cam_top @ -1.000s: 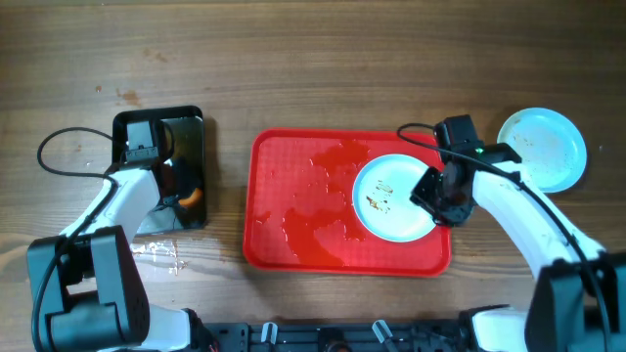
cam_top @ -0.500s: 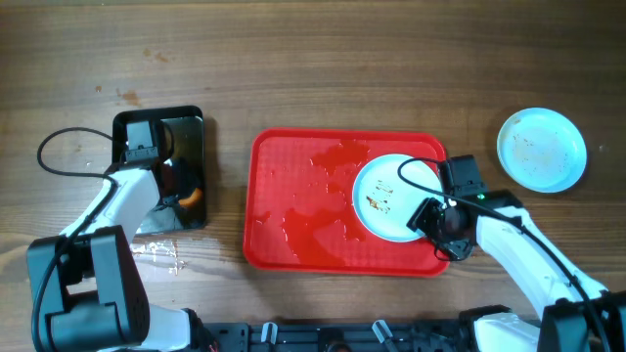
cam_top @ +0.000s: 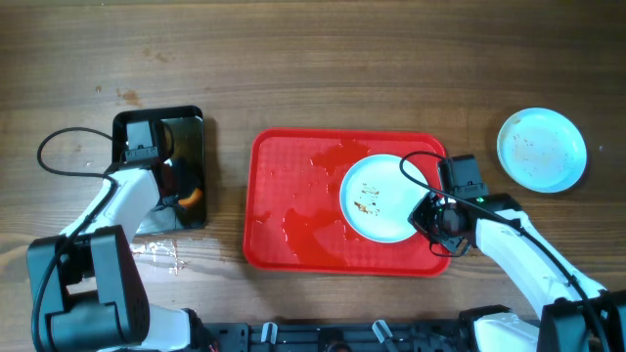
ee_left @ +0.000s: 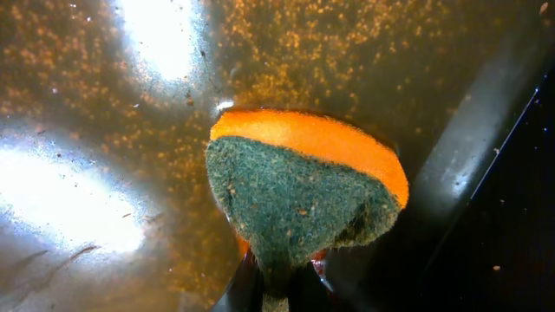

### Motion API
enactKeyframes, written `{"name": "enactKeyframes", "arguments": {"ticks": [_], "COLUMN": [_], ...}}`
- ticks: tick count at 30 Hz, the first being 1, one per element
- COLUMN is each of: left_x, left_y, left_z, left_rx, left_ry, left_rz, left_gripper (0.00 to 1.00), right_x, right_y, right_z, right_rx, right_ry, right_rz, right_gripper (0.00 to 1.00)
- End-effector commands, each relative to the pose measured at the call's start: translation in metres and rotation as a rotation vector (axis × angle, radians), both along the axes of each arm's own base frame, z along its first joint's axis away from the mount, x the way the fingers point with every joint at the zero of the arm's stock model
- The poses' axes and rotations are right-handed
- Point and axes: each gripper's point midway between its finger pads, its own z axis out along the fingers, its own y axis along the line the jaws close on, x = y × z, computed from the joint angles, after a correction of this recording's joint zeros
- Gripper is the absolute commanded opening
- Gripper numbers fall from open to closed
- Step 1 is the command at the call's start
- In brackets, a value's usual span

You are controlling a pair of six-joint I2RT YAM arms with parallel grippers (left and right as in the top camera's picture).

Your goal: Clean dirty plates on tray and stack at the side

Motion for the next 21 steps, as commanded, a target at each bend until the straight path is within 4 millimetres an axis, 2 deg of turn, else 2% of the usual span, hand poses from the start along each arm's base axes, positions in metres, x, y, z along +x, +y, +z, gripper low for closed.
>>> {"name": "enactKeyframes", "arguments": {"ticks": [1, 6, 8, 12, 15, 21], "left_x": [-0.037, -0.044, -0.051, -0.052, -0.037, -0.007], "left_y": [-0.033, -0.012, 0.008, 0.016, 0.014, 0.018], "left_z": [-0.039, -0.026, -0.023, -0.021, -0.009, 0.044], "left_rx": [-0.166, -0.058, 0.05, 0.086, 0.077, 0.091], "left_ry": [0.144, 0.186, 0.224, 0.226, 0.188, 0.057], "left_rz": [-0.064, -0.006, 0.078, 0.126, 0.042, 0.044], "left_gripper": [0.04, 0.04, 0.04, 0.04, 0.04, 0.04], "right_x": [-0.008, -0.009, -0.009, -0.008, -0.006, -0.006], "right_y": [-0.005, -0.003, -0.003, -0.004, -0.003, -0.003], "right_z": [-0.008, -0.008, -0.008, -0.008, -0.007, -0.007], "right_rx": [-0.03, -0.024, -0.024, -0.027, -0.03, -0.026], "right_ry": [0.03, 0.03, 0.028, 0.026, 0.012, 0.009], "right_rz": [0.003, 0.03, 0.031, 0.034, 0.057, 0.059], "right_gripper": [0.04, 0.04, 0.04, 0.04, 0.04, 0.04]}}
